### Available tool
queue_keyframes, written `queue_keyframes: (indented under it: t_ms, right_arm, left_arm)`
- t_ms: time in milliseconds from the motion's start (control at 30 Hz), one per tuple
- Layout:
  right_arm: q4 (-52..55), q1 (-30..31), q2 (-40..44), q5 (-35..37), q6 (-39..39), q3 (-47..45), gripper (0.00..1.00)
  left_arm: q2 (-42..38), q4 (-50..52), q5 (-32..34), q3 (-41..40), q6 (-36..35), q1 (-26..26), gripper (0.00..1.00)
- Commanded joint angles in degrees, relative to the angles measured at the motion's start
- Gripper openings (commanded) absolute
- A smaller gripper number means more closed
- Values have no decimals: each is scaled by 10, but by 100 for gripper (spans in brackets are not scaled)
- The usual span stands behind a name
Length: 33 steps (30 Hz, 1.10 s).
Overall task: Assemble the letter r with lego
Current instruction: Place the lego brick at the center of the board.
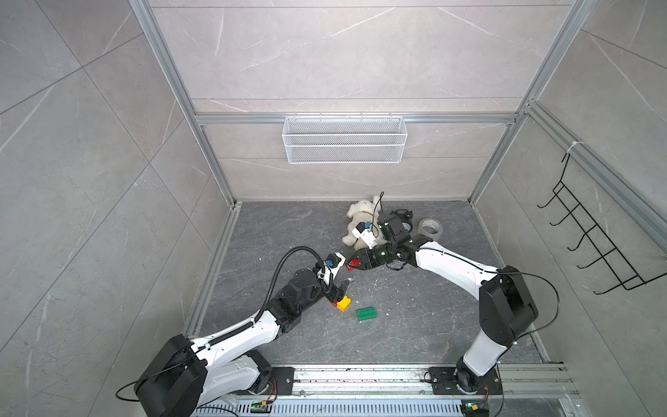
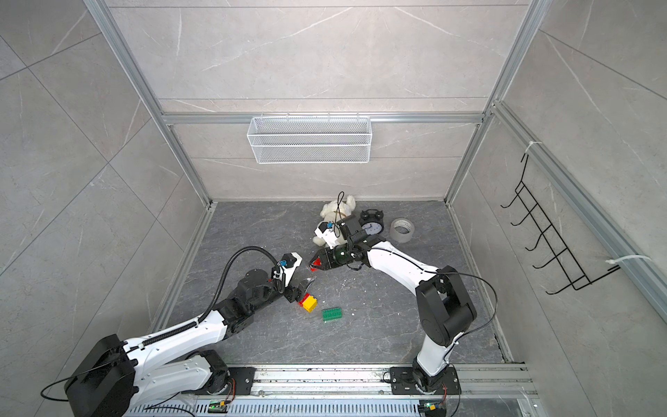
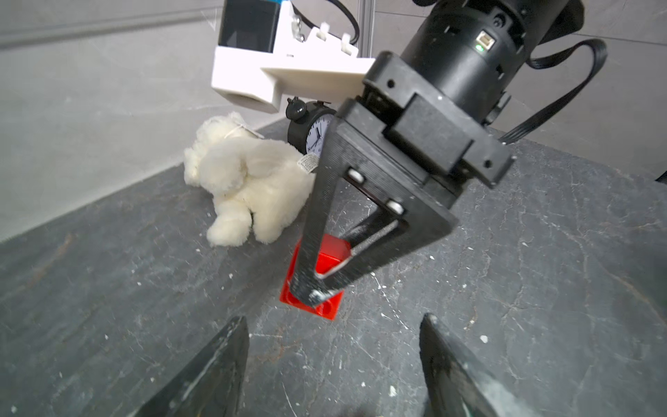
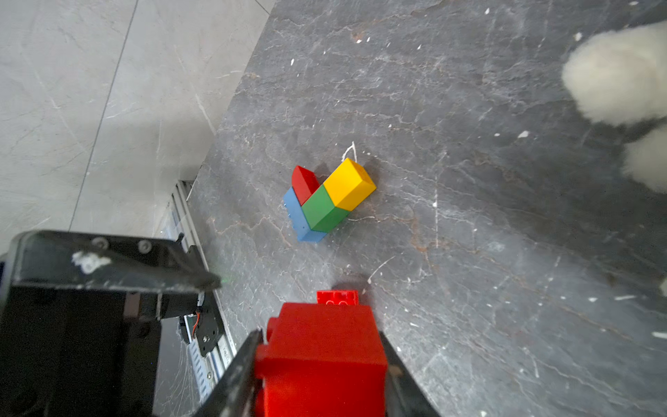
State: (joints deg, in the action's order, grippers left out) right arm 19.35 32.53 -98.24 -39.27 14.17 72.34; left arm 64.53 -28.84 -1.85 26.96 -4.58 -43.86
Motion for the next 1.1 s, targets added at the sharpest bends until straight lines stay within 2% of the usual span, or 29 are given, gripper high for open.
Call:
queue_keyframes:
  t_ms: [0, 67, 200, 333, 500, 633, 800, 1067]
  right_arm:
    - [-25, -2, 41, -54, 9, -17, 32]
    - [-28, -2, 51, -74, 11, -21, 32]
    - [-15, -2, 59, -103, -1, -11, 33]
    - [16, -2, 51, -112, -24, 0, 33]
    - [17, -3, 30, -115, -28, -7, 33]
    - [19, -4, 23, -117, -31, -3, 33]
    - [41, -3, 0, -120, -46, 17, 33]
    - [38, -4, -6, -141, -47, 28, 33]
  left_arm:
    - [32, -120, -18, -8, -65, -1, 77]
    - [58, -163, -28, -16, -74, -1, 76]
    - [97, -174, -16, -12, -76, -1, 73]
    - [109, -258, 21, -33, -62, -1, 60]
    - [88, -288, 32, -47, -56, -1, 60]
    - [57, -240, 13, -43, -61, -1, 60]
    - [30, -228, -12, -47, -46, -1, 60]
    - [33, -182, -40, -33, -54, -1, 46]
